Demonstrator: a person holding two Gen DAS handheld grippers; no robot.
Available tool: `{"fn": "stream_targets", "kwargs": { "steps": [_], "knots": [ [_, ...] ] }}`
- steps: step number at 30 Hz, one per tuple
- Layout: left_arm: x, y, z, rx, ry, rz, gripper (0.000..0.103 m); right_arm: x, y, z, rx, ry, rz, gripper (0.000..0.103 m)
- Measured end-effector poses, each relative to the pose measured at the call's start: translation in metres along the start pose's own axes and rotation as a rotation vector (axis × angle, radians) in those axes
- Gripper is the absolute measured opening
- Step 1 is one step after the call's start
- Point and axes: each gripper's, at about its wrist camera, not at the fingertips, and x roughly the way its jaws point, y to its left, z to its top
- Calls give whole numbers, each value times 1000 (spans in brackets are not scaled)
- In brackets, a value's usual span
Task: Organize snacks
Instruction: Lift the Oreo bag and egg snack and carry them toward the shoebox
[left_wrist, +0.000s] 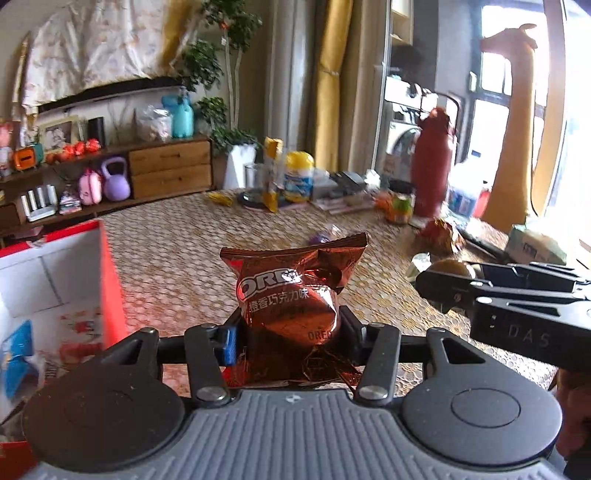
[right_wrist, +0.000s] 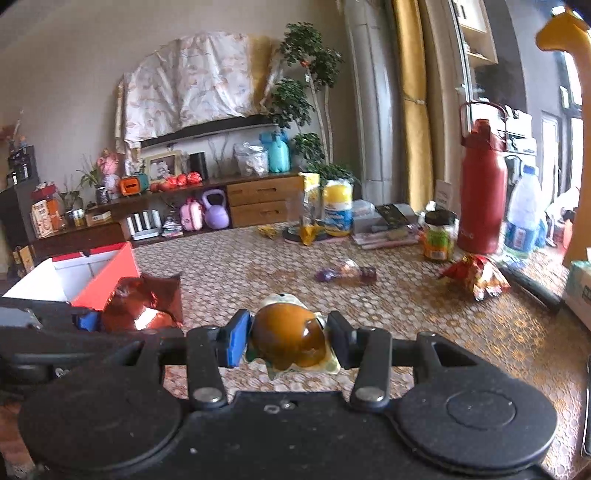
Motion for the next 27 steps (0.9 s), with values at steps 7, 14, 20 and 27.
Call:
{"fn": "stream_targets", "kwargs": {
  "steps": [7,14,20,27],
  "knots": [
    [-27,30,1,-47,-38,60,51,2,30,11,-51,-17,61,45],
    [-51,62,-2,-96,-66,129,51,5,64,23,-104,-34,134,45],
    [-68,88,-6,-135,-86,187,51,7,97,34,-143,-52,200,45],
    [-81,118,-12,-179,-89,256,50,11,135,42,-191,-59,277,45]
  ]
}}
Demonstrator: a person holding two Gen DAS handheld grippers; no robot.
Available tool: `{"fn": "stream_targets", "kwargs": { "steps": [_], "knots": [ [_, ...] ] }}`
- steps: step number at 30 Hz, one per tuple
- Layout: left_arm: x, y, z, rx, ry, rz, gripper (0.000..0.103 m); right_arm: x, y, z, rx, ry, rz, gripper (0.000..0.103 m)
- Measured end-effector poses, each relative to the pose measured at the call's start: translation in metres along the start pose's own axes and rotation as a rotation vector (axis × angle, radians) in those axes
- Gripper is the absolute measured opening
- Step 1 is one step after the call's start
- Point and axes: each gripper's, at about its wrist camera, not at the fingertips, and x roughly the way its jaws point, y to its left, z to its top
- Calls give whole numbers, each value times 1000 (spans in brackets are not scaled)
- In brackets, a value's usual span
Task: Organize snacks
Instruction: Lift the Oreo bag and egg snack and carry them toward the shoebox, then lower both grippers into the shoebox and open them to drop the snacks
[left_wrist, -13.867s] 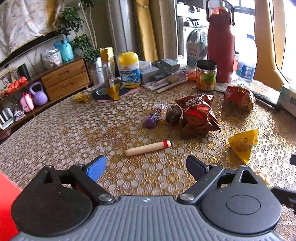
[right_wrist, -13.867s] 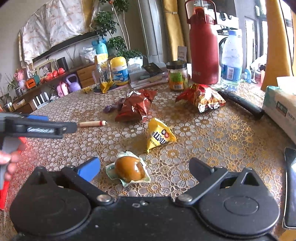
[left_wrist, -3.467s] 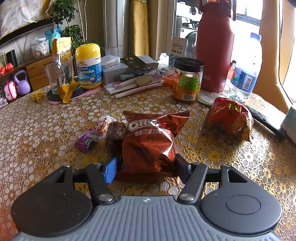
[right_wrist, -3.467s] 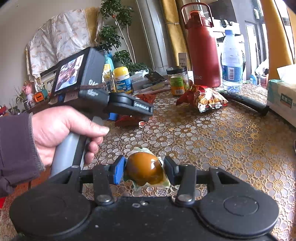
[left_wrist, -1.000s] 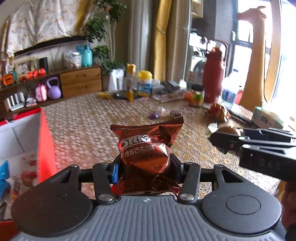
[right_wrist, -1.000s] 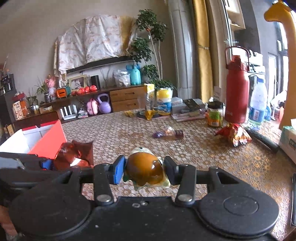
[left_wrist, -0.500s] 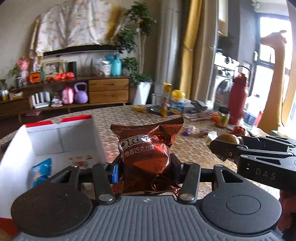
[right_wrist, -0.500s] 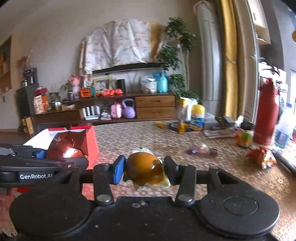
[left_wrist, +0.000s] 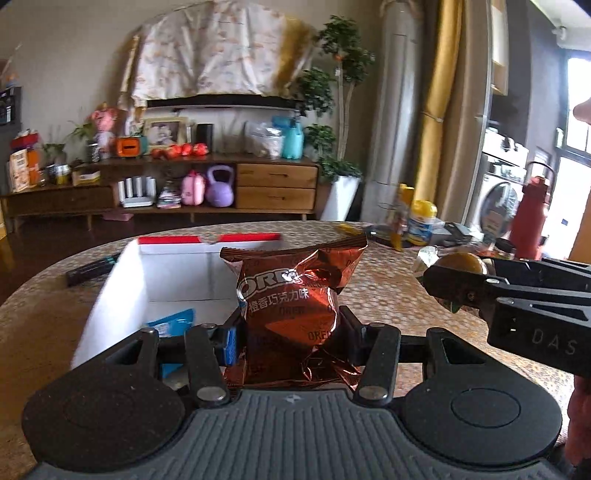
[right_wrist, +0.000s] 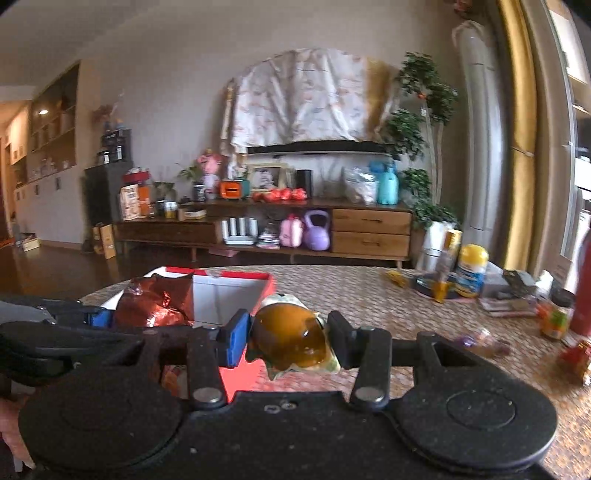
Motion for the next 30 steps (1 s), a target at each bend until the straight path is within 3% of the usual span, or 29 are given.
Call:
{"fn": "stream_targets", "kwargs": {
  "steps": [10,18,30],
  "knots": [
    [8,41,-2,-48,35,82,51,29,40,16,-60,5,100,45],
    [21,65,-9,-75,89,122,51,61,61,11,-81,76,157,45],
    [35,74,-15,-83,138,131,51,78,70,-12,-105,150,153,45]
  ]
}}
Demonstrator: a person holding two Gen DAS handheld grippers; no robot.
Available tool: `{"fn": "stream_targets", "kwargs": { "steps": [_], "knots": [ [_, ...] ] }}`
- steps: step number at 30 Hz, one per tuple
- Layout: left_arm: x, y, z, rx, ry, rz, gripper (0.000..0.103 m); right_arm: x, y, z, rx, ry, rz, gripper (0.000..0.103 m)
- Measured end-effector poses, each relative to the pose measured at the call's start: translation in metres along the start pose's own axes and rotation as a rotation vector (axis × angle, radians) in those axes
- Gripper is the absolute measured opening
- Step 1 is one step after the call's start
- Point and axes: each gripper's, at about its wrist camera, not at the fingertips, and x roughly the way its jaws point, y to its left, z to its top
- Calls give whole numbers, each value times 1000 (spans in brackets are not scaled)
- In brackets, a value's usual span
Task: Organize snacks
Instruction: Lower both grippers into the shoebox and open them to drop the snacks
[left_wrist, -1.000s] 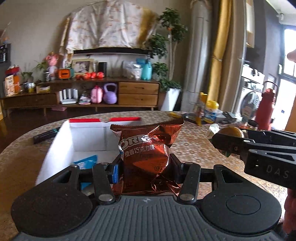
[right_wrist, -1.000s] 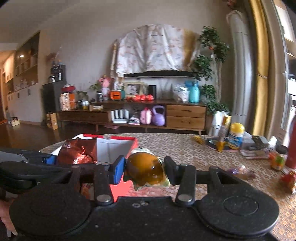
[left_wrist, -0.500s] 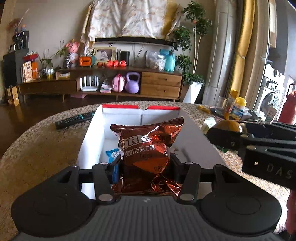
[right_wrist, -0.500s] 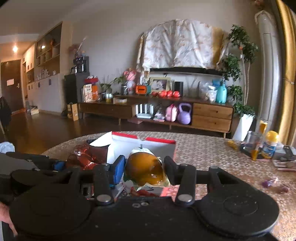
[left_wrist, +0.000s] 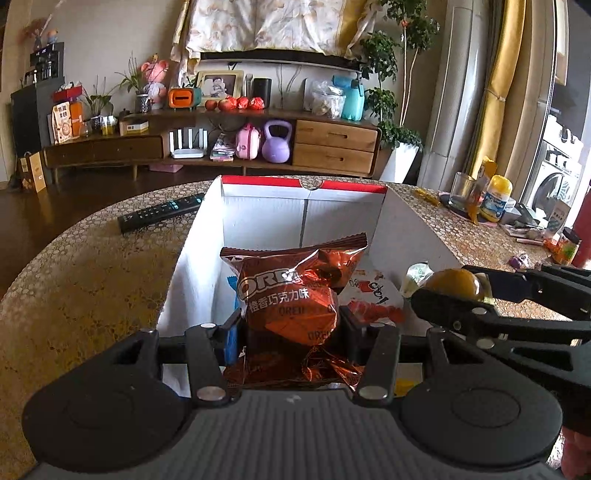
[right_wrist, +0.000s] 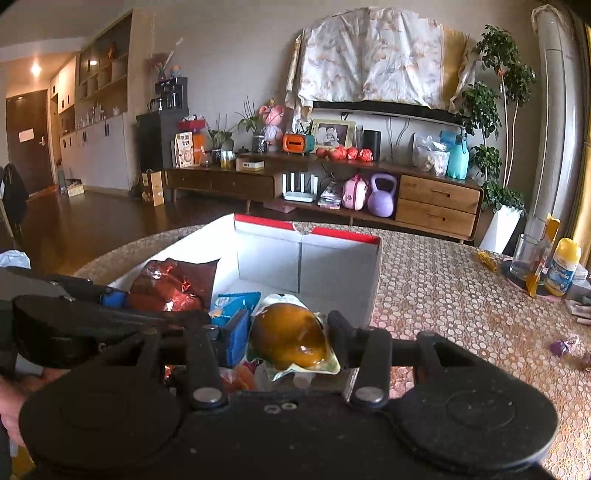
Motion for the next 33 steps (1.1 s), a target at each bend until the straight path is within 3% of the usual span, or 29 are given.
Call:
{"fn": "stream_targets", "kwargs": {
  "steps": [23,33],
  "knots": [
    [5,-3,0,25,4,25,52,2,-3,-4,-6,3,-8,48],
    [-1,0,0,7,-10,39,69,-3,-5,-2,5,-17,-21,53]
  ]
}}
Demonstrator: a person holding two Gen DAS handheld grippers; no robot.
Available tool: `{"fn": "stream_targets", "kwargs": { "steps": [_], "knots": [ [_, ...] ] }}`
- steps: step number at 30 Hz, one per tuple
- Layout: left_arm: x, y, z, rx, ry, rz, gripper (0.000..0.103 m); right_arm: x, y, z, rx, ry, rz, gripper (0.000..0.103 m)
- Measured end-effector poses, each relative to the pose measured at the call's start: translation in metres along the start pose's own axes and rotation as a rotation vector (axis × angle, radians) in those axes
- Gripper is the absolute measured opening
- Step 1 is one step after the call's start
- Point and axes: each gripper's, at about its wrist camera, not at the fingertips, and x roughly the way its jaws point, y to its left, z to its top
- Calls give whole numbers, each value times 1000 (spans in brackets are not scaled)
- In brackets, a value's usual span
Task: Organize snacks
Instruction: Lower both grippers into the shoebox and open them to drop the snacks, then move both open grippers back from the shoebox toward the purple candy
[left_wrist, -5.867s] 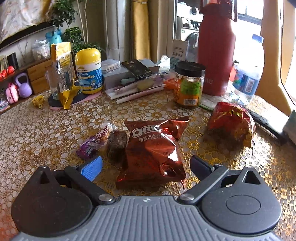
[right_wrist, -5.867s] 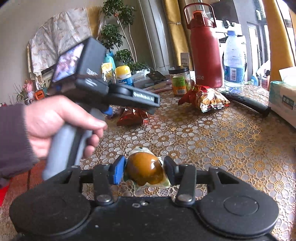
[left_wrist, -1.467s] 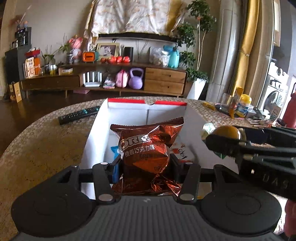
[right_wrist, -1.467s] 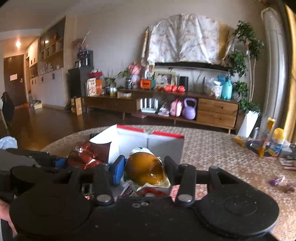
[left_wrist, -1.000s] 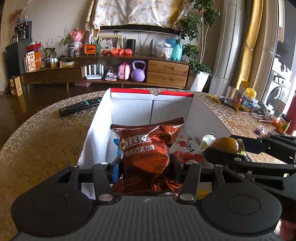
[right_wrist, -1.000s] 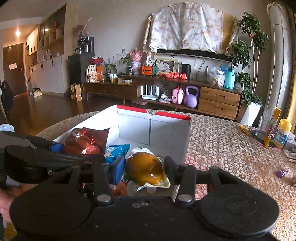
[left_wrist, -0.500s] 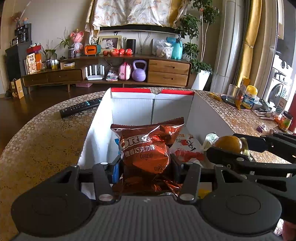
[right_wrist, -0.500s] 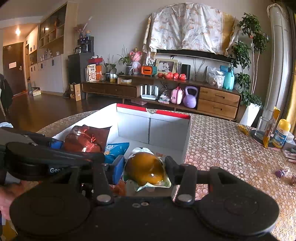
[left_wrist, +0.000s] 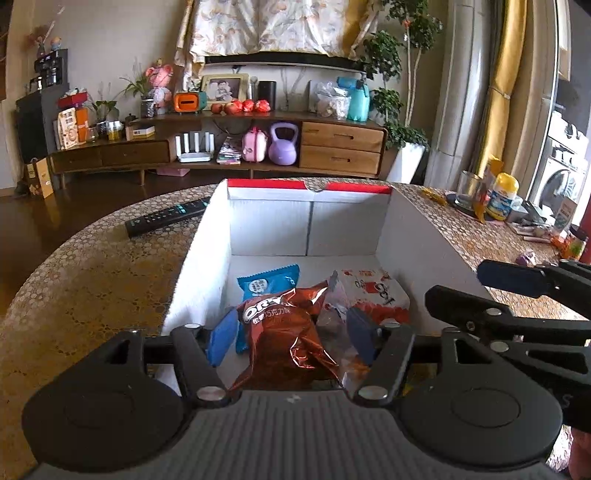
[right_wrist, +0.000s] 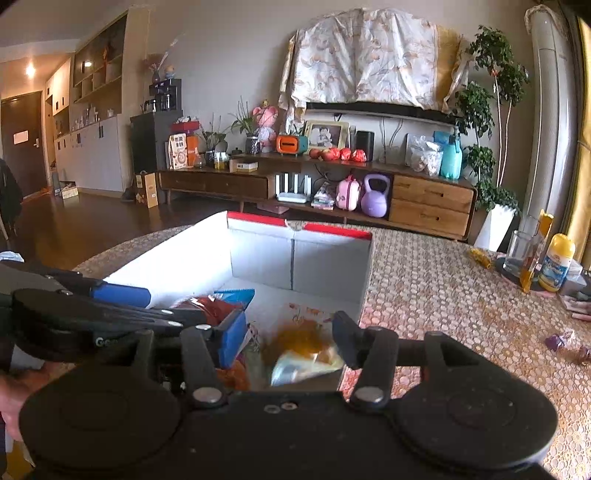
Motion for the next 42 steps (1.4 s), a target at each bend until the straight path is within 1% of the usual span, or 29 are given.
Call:
{"fn": "stream_targets", "kwargs": {
  "steps": [1,3,5,6,10,14,16,18,22,30,36,42],
  "knots": [
    [-2,1,0,-2,-5,0,71,-1,0,1,-3,-6,-1,54],
    [-6,1,2,-8,-17,-11,72,-2,1,2,-2,-15,-6,57],
    [-11,-2,5,-5,-32,-20,76,-5,-1,3,2,-22,-8,57],
    [-13,-4,6,-2,-40,-25,79,-8,-2,3,6,-30,-13,57],
    [-20,-16,12,10,-66,-57,80,-21,-13,3,42,-55,-39,62],
    [-24,-34,18,33,-86,-90,81,-35,-32,0,89,-73,-90,64],
    [-26,-46,21,45,-102,-110,85,-42,-44,-4,113,-81,-124,65],
    [-27,-59,25,59,-117,-129,87,-47,-57,-8,136,-87,-163,70],
    [-23,-86,30,95,-120,-164,87,-57,-84,-19,179,-88,-237,72],
    [-13,-145,36,173,-114,-248,88,-70,-138,-45,264,-72,-379,81],
    [4,-193,42,232,-115,-297,89,-76,-174,-65,309,-50,-445,84],
    [34,-242,47,283,-94,-335,89,-70,-208,-81,341,-20,-498,86]
  ]
}}
